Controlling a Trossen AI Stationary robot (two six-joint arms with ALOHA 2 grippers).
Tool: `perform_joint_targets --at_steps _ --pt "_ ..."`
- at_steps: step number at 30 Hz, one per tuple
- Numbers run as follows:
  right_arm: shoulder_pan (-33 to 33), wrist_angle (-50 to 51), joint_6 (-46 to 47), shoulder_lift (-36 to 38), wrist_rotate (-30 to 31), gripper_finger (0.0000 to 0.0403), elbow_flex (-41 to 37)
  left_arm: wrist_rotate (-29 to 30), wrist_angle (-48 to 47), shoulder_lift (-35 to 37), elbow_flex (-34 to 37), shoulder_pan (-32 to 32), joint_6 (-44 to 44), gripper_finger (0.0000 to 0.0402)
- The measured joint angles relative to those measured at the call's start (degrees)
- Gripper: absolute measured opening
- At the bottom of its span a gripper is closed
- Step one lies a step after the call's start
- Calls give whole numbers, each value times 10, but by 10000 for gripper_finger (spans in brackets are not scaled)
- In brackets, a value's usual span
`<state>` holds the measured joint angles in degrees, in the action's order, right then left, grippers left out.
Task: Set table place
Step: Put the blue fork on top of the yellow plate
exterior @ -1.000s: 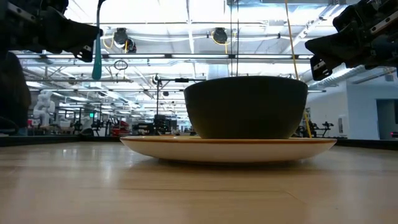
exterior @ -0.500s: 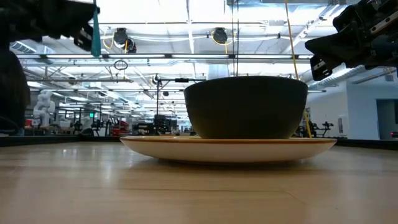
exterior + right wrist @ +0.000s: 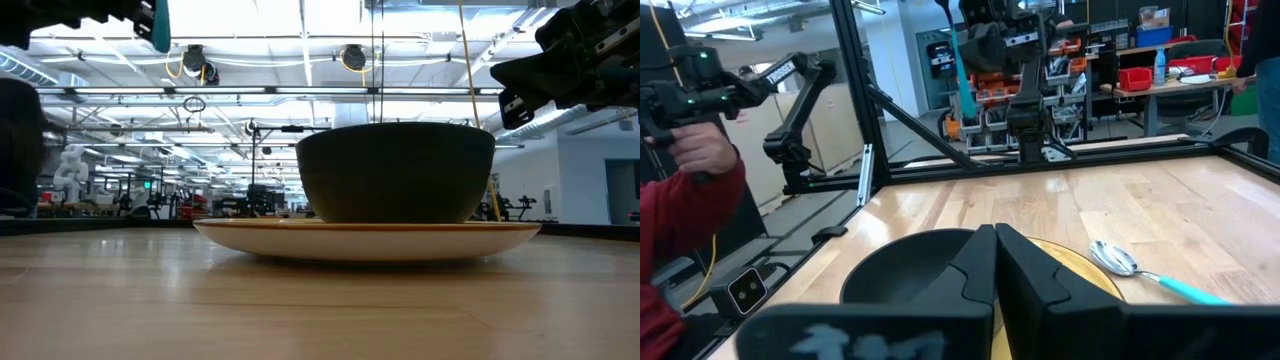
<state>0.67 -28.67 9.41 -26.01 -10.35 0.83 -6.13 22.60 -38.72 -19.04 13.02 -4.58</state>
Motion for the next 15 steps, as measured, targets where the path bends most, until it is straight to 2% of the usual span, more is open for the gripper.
perform_joint_targets --at_steps 5,15 --pt "0 2 0 0 0 0 0 2 -1 -43 -21 13 -21 5" --pt "0 2 4 0 0 0 0 17 2 -67 -30 18 -14 5"
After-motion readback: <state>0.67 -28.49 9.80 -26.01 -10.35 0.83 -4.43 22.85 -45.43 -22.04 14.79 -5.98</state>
